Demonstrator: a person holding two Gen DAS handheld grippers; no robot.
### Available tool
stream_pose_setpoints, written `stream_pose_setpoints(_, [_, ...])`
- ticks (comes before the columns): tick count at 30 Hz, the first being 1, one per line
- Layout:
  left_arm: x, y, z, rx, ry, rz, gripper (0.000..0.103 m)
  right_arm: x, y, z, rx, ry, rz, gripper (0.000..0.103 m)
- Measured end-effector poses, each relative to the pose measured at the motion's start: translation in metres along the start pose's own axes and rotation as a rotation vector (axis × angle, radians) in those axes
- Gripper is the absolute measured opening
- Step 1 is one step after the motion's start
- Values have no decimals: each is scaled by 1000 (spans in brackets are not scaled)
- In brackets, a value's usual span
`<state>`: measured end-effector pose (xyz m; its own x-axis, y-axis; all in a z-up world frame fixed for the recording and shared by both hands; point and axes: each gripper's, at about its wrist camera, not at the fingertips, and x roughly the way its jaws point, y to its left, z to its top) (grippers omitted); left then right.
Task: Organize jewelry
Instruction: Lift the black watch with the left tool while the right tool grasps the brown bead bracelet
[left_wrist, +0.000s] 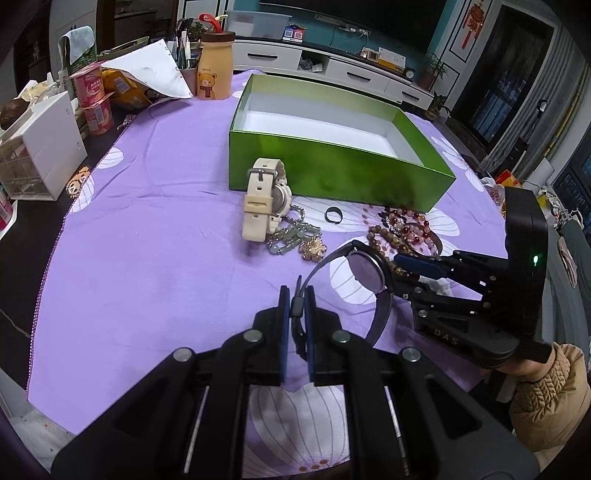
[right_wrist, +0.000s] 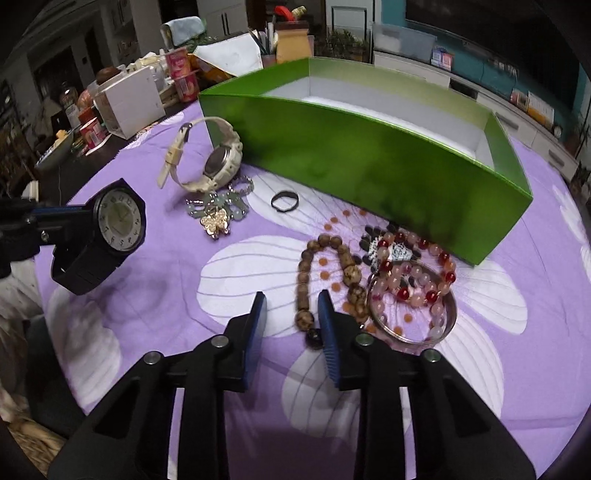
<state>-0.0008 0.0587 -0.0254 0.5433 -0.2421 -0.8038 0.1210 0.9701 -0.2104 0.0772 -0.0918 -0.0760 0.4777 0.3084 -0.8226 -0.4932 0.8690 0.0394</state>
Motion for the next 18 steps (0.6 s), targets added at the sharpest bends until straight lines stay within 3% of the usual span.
stream_pose_setpoints(3, [0,0,0,-4,1,-1,8,0,1,-1,-20,-9,-10,24])
stream_pose_setpoints(5, [0,0,1,-6,0,-2,8,0,0,-2,-14,-20,-6,11])
stream_pose_setpoints(10, [-1,-1,1,-4,-1,4,8,-2,-2,-3,17,-30,7,10])
stream_pose_setpoints(18, [-4,-3,5,-4,-8,9,8,-34,-31,4,248,-130,230,10])
